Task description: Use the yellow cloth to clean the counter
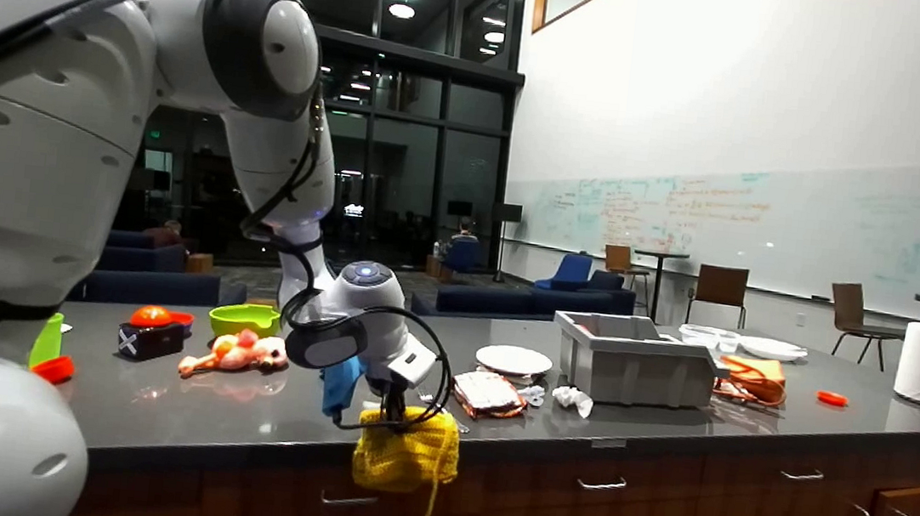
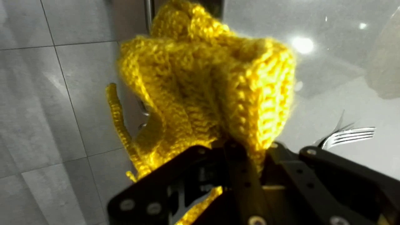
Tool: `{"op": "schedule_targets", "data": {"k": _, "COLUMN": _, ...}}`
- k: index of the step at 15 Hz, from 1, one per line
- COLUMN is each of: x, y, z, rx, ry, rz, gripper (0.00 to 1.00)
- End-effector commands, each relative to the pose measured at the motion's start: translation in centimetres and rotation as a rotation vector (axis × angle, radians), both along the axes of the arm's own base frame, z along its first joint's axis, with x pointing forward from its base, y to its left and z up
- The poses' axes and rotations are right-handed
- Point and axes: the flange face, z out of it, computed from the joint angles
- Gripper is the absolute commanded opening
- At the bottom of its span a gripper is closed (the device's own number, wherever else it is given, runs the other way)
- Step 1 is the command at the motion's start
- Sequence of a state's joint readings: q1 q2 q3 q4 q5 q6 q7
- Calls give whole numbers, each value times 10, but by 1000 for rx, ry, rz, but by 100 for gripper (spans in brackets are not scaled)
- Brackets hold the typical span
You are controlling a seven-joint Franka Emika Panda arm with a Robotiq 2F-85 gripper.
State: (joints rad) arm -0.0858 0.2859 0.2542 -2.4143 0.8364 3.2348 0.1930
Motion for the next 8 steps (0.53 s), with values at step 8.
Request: {"op": "schedule_targets", "data": {"k": 8, "x": -33, "y": 50, "z": -13, "rx": 133, "ry": 125, "rz": 118, "gripper": 3}}
